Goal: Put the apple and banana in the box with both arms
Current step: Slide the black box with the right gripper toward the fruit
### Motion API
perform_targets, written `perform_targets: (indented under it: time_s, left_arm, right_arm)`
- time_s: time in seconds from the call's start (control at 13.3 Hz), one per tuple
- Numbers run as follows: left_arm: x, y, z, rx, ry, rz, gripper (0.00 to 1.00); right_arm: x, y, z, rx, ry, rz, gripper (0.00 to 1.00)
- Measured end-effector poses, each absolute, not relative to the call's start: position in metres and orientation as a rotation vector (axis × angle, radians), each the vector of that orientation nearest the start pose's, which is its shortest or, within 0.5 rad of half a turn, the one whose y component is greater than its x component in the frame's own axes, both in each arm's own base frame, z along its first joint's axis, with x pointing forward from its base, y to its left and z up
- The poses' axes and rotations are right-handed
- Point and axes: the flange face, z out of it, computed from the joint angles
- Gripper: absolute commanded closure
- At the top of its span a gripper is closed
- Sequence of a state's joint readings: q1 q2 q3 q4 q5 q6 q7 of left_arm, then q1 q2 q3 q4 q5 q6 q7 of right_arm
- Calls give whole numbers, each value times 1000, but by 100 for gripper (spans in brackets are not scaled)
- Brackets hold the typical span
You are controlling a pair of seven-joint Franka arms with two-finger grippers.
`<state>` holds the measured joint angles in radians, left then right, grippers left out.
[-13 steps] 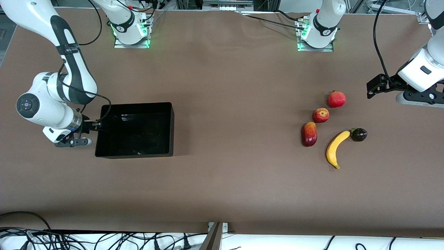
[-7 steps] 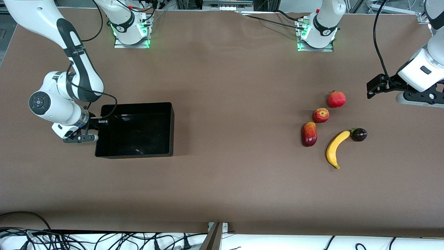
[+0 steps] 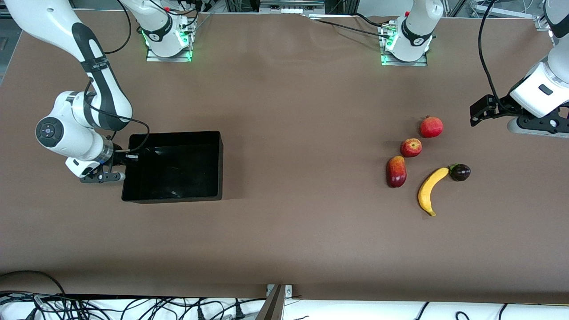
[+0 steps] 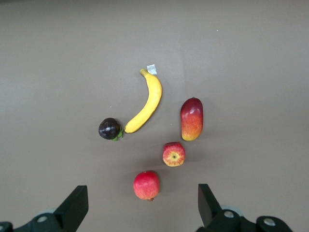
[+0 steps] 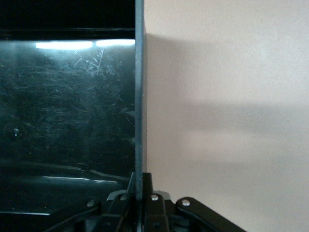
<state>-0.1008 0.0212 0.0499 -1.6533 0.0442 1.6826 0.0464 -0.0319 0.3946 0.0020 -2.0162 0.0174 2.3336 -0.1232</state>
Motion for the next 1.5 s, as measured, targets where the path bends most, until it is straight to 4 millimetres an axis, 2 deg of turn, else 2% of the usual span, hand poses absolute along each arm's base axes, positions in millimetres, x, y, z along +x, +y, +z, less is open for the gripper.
perform_targets:
  time_s: [0.15, 0.3, 0.45, 0.6, 0.75, 0.97, 1.12, 1.27, 1.5]
  left_arm:
    - [568, -25, 583, -3093, 158, -13, 0]
    - [568, -25, 583, -3093, 158, -13, 0]
    - [568, -25, 583, -3092, 158, -13, 0]
    - [568, -25, 583, -3093, 158, -13, 0]
    - [568, -25, 583, -3093, 158, -13, 0]
    - [568, -25, 584, -3093, 158, -13, 0]
    - [568, -25, 584, -3093, 158, -14, 0]
    - [568, -25, 584, -3093, 158, -14, 0]
    - [568, -25, 584, -3093, 158, -14, 0]
  right_arm:
    - [610, -1, 276, -3106, -170, 126, 100]
    - [628, 44, 319, -3080, -273, 128, 100]
    - [636, 117, 360, -3066, -378, 112, 100]
    - [626, 197, 377, -3063, -417, 107, 100]
    - [611, 270, 369, -3069, -385, 116, 100]
    - [584, 377, 342, -3067, -281, 140, 100]
    - [565, 438, 330, -3049, -233, 144, 100]
    - [549, 482, 322, -3035, -196, 128, 100]
    - [524, 528, 301, -3008, -134, 78, 100]
